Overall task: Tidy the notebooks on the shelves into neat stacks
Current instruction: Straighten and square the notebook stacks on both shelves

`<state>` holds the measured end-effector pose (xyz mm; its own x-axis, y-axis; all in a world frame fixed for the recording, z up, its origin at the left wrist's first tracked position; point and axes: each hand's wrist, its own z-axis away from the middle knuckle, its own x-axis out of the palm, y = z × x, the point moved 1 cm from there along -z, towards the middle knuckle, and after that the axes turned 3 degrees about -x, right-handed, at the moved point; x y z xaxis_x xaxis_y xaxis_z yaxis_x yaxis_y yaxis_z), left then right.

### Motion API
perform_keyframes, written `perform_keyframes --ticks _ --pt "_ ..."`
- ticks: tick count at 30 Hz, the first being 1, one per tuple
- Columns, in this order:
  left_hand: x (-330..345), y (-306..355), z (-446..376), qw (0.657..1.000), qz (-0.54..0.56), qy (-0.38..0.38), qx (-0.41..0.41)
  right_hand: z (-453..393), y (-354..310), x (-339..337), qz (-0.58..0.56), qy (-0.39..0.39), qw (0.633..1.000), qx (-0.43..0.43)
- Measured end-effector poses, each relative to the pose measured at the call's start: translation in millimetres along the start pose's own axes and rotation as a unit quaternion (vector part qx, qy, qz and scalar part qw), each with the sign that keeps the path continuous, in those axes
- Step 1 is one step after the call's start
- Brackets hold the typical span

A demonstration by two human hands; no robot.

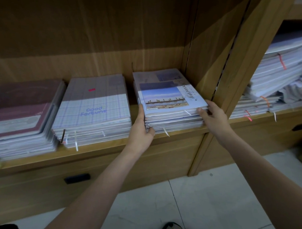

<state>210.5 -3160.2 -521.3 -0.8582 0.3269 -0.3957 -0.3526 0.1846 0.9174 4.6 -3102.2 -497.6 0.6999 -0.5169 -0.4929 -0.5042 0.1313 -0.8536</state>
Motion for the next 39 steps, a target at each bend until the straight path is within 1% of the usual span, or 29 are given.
perform_keyframes --ticks 3,7,11,13,15,20,24,28,32,35,39 --pt "0 0 0 1.000 -0.012 -0.001 0.000 1 -2 -1 0.001 0.005 1.000 0.002" --pt "-2 2 2 1.000 0.012 -0.002 -0.006 3 -2 -2 -0.015 0.002 1.000 0.000" --pt "-5 -13 12 0.999 0.011 -0.030 -0.040 4 6 0 -0.052 -0.047 0.997 0.015" --pt "-7 -19 19 0.995 0.032 -0.047 -0.076 3 14 2 -0.034 -0.074 0.996 0.034" --pt "-9 -20 21 0.993 0.049 -0.052 -0.089 3 21 5 -0.011 -0.090 0.995 0.049" --pt "-5 -17 21 0.993 0.033 -0.074 -0.085 4 26 9 -0.017 -0.088 0.995 0.052" --pt "-5 -17 20 0.992 0.034 -0.067 -0.097 3 29 9 -0.018 -0.092 0.995 0.044" --pt "-9 -10 18 0.990 0.046 -0.075 -0.111 3 29 10 -0.014 -0.087 0.995 0.035" --pt "-8 -3 19 0.989 0.041 -0.075 -0.117 4 27 9 -0.024 -0.086 0.995 0.040" --pt "-4 1 24 0.988 0.076 -0.068 -0.117 6 27 10 -0.032 -0.083 0.995 0.048" --pt "1 3 25 0.980 0.145 -0.040 -0.129 9 27 11 -0.081 -0.076 0.991 0.074"
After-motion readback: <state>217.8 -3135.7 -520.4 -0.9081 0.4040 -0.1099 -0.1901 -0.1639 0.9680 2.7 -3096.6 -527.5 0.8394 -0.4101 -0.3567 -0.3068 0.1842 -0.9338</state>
